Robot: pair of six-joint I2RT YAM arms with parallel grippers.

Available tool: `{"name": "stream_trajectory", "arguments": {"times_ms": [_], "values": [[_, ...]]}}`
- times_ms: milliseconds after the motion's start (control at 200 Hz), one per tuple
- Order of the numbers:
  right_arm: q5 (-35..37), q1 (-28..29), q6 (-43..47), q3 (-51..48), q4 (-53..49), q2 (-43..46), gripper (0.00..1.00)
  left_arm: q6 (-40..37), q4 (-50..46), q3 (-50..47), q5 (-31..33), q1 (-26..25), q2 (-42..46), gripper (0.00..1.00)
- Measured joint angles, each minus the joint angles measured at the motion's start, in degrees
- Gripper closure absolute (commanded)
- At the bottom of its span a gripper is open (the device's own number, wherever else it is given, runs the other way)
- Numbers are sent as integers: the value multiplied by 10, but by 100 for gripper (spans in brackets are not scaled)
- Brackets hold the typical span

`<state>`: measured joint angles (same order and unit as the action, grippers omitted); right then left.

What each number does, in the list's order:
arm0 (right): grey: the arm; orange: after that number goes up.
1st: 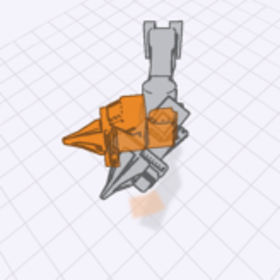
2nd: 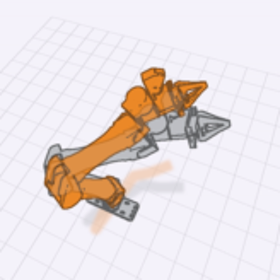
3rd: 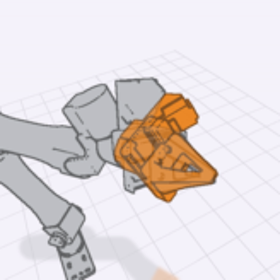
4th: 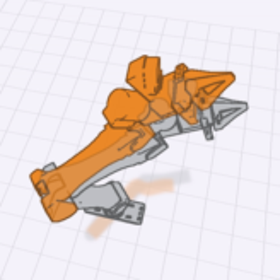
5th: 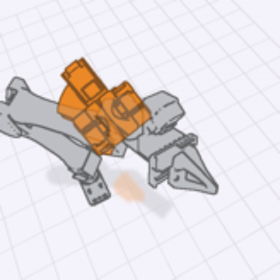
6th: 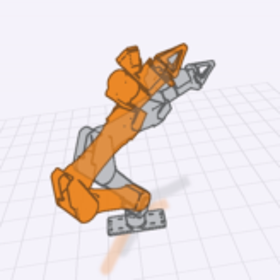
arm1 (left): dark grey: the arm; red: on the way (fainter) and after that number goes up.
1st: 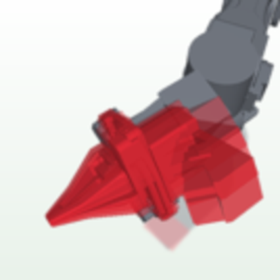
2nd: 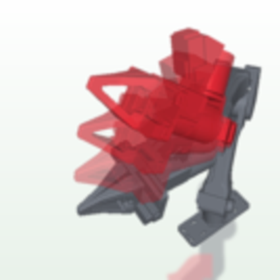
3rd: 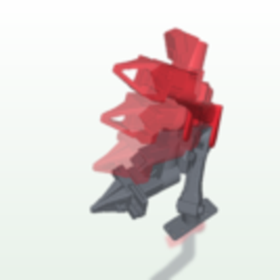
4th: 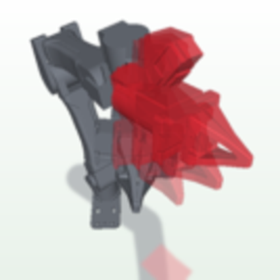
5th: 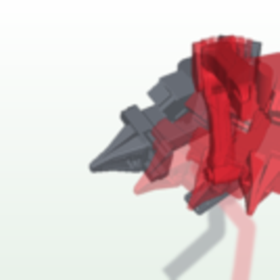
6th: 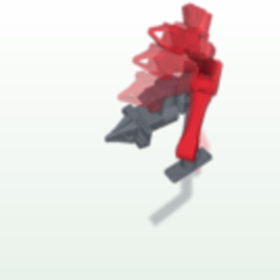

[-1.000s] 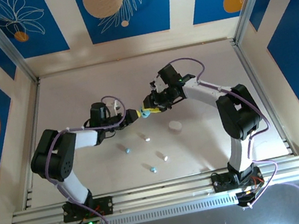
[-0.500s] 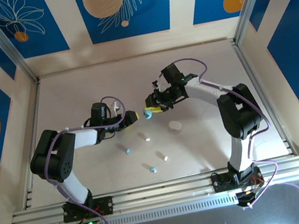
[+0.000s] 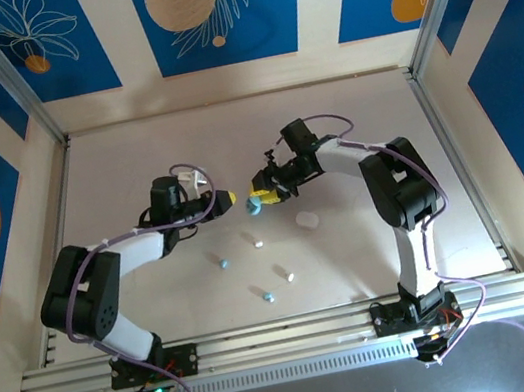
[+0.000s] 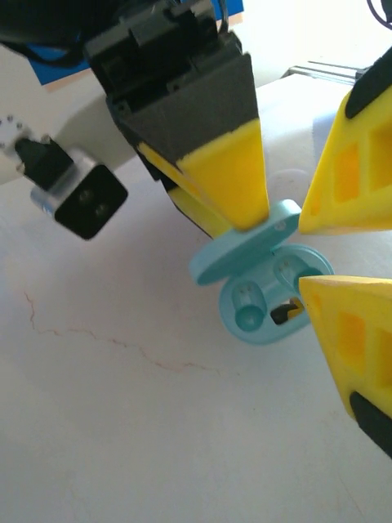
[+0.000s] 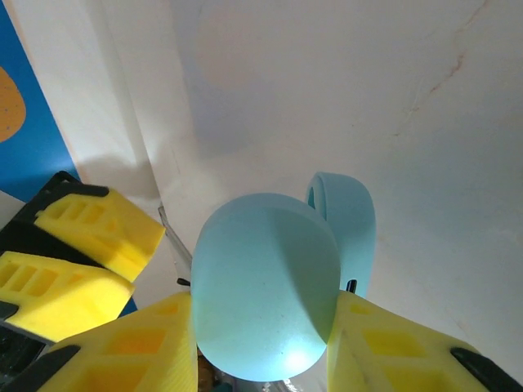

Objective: Insert the wireless bluetooth earbuds into the charging case

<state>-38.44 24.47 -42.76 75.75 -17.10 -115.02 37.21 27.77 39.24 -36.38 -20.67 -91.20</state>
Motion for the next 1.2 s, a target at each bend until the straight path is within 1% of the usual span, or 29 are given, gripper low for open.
{"name": "stream_trajectory", "arguments": {"times_ms": [90, 210, 425, 825, 1020, 1201], "values": [[-9, 2, -9, 0, 9, -2, 63, 5, 9, 0, -10, 0, -9, 92], [-17, 3, -16, 0, 22, -3, 63, 17, 25, 0, -25, 0, -37, 95], [-27, 6, -22, 1, 33, -5, 62, 35, 45, 1, -44, 0, -83, 95], [-40, 23, -32, 19, 44, -45, 61, 43, 56, 10, -52, 0, -99, 95], [-45, 26, -42, 24, 56, -50, 57, 48, 65, 19, -52, 0, -131, 94], [-45, 28, -44, 26, 56, -66, 55, 50, 70, 21, -54, 0, -145, 94]]}}
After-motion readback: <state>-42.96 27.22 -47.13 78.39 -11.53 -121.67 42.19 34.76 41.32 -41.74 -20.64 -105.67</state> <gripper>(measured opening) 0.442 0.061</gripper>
